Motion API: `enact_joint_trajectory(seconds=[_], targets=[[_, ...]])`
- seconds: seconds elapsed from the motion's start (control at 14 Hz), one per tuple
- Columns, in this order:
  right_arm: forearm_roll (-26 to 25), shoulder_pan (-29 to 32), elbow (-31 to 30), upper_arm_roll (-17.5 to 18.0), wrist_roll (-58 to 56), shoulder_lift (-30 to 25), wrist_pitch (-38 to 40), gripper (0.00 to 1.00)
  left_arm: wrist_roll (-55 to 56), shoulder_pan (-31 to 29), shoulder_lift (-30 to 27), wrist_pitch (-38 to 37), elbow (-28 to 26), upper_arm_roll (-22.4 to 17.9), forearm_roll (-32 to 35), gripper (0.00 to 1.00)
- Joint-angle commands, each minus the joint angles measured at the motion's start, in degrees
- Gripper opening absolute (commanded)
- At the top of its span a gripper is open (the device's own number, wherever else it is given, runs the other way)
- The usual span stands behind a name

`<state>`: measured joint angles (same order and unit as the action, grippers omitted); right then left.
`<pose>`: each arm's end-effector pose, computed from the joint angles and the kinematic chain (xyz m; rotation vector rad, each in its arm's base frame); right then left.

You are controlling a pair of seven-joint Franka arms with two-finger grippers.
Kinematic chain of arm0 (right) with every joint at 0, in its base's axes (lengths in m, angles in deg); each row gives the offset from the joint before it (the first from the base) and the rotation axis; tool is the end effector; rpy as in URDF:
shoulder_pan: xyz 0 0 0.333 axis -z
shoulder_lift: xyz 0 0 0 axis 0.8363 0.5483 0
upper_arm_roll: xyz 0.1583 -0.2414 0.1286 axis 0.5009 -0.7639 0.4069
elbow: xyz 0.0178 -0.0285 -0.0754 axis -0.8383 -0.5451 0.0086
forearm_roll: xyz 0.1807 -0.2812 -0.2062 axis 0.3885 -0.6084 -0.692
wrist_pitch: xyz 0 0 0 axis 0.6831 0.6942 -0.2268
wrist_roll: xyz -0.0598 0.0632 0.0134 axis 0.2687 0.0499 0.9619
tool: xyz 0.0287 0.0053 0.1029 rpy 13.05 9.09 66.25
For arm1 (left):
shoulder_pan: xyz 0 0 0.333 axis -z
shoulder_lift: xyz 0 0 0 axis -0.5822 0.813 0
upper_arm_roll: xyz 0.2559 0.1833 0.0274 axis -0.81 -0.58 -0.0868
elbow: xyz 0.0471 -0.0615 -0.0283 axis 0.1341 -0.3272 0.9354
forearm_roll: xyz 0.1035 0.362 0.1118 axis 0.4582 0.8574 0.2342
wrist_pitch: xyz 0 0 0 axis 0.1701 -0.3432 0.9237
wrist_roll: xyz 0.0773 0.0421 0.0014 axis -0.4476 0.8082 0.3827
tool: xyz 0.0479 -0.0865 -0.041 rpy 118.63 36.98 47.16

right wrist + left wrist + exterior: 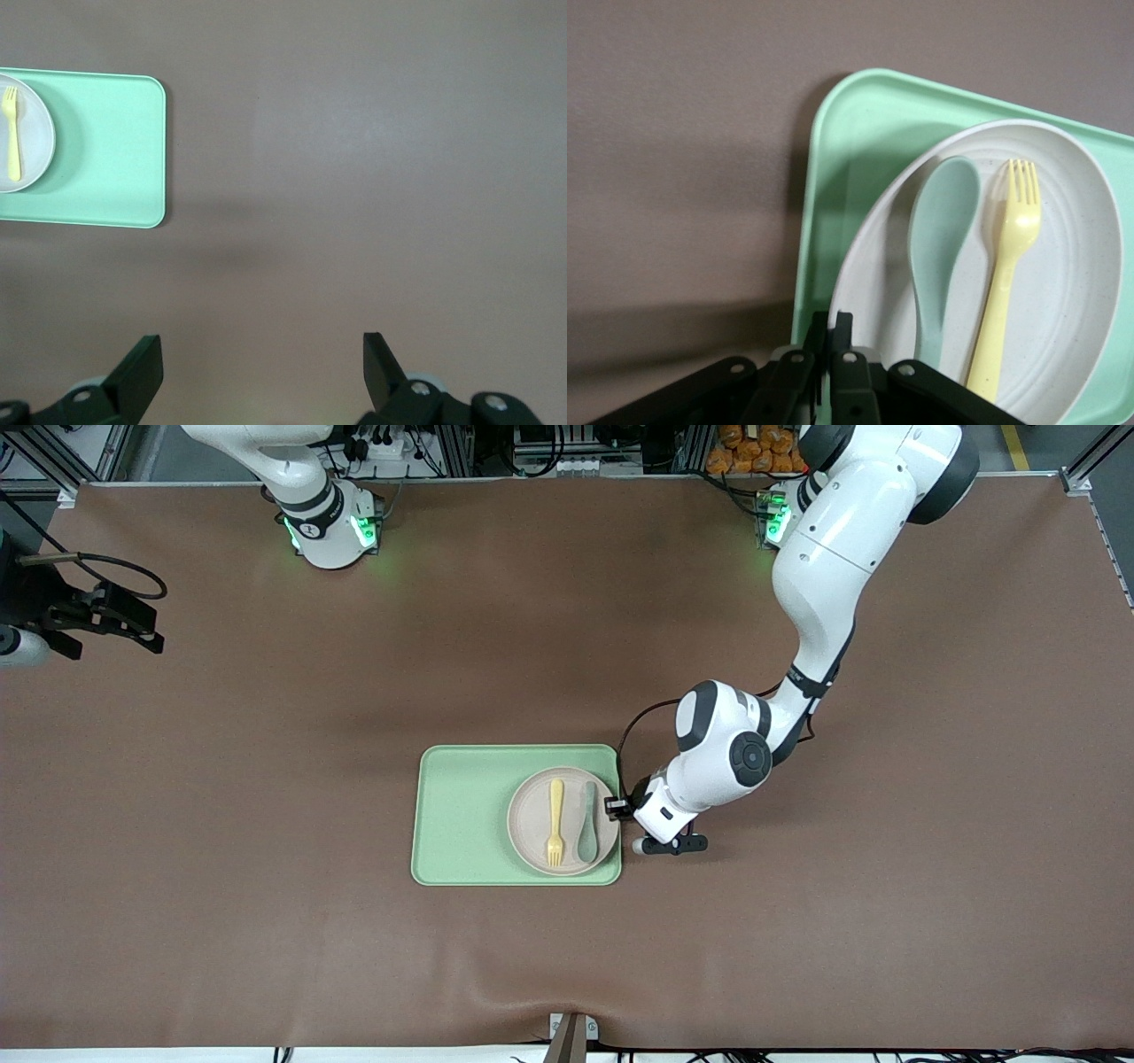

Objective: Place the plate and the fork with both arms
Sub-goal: 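Push the plate onto the tray center with the left gripper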

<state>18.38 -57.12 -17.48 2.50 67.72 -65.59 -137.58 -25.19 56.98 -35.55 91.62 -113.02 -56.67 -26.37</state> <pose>0.5454 0.0237 0.6499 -3.1264 -0.1064 0.0501 0.6226 -0.3838 0.1833 2.6659 0.1481 -0.0154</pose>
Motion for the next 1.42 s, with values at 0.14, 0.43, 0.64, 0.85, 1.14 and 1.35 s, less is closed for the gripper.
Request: enact_joint_trajectory(seconds=[0.14, 0.43, 0.64, 0.85, 1.14, 1.35], targets=[[0.2, -0.5, 0.0, -0.1, -0.2, 0.1, 0.6, 1.00, 1.8, 1.4, 0.8, 0.7, 1.6, -0.6, 1.3, 0.00], [0.1, -0.7, 0.0, -0.1, -0.3, 0.5, 1.1, 1.00, 1.8, 1.3, 1.1, 0.7, 1.5, -0.6, 1.3, 0.14], [0.1, -0.9, 0.1, -0.1, -0.2, 1.2, 1.1, 1.00, 3.9, 1.3, 0.8, 0.7, 1.6, -0.6, 1.3, 0.37], [0.1, -1.7, 0.3, 0.0, -0.1, 1.7, 1.1, 1.00, 4.2, 1.0, -1.0, 0.6, 1.6, -0.6, 1.3, 1.00], [6.7, -2.6, 0.6, 0.1, 0.0, 3.1, 0.4, 1.00, 4.5, -1.2, -6.0, -3.5, 1.5, -0.6, 1.3, 1.00], [6.5, -4.4, 3.4, 0.1, -1.2, 6.7, -0.3, 1.00, 5.0, -3.8, -11.7, -11.0, 1.3, -0.6, 1.4, 1.00]])
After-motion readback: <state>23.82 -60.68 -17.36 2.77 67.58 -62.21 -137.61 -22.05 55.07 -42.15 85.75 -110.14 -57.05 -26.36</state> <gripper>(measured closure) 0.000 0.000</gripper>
